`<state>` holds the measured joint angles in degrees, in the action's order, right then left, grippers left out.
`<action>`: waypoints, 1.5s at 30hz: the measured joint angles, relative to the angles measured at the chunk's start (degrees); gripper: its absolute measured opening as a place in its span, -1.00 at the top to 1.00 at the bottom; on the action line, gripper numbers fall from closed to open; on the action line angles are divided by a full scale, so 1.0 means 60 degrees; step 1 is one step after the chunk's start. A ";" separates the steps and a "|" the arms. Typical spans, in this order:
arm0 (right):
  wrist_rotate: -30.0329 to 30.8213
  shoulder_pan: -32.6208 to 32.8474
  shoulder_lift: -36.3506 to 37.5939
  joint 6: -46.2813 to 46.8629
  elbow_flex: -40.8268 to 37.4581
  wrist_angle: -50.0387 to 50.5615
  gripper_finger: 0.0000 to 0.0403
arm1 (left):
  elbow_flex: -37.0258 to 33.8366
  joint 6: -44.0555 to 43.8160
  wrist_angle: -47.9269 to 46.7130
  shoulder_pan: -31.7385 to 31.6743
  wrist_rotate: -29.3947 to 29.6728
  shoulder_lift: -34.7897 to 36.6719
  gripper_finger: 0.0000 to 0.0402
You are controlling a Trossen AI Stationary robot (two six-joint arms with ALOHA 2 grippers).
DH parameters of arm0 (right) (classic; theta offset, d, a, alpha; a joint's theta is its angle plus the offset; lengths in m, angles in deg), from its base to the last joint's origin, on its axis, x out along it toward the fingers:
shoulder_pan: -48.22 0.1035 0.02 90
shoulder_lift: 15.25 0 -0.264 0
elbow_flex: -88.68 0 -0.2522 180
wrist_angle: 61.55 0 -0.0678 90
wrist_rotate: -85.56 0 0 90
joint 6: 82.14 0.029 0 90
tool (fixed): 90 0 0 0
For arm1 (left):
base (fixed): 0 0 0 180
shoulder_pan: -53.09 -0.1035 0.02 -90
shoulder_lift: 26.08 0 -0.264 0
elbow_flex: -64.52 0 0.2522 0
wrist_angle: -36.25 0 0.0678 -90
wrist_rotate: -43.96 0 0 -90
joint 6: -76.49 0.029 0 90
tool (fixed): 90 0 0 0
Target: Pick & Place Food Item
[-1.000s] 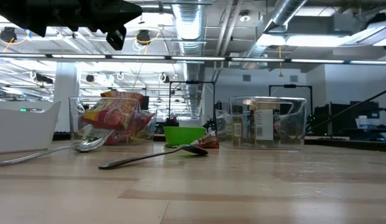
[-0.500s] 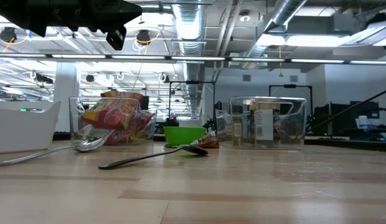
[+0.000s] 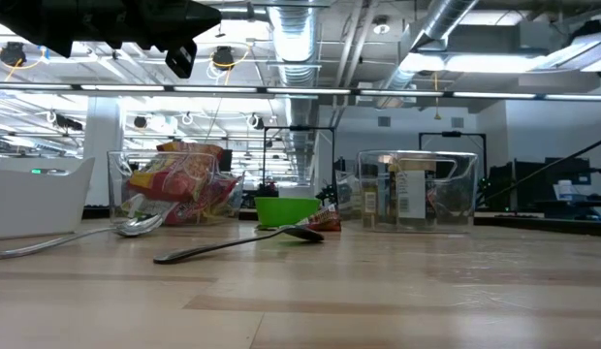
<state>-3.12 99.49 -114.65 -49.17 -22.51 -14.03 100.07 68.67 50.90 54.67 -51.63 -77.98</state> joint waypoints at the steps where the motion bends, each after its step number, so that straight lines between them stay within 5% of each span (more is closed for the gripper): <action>1: 0.0000 0.0000 0.0000 -0.0001 0.0000 0.0000 0.00 | 0.0000 0.0003 0.0000 0.0000 -0.0003 0.0000 1.00; 16: 0.0007 -0.0004 0.0004 0.0003 -0.0007 -0.0285 0.43 | 0.0000 0.0002 -0.0001 0.0000 -0.0002 0.0000 1.00; 45: 0.0018 -0.0007 0.0029 0.0258 0.0048 -0.0295 0.83 | 0.0000 0.0002 -0.0002 0.0002 -0.0002 0.0000 1.00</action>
<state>-3.01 99.44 -114.47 -47.62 -22.23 -15.80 100.07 68.69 50.88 54.69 -51.64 -77.98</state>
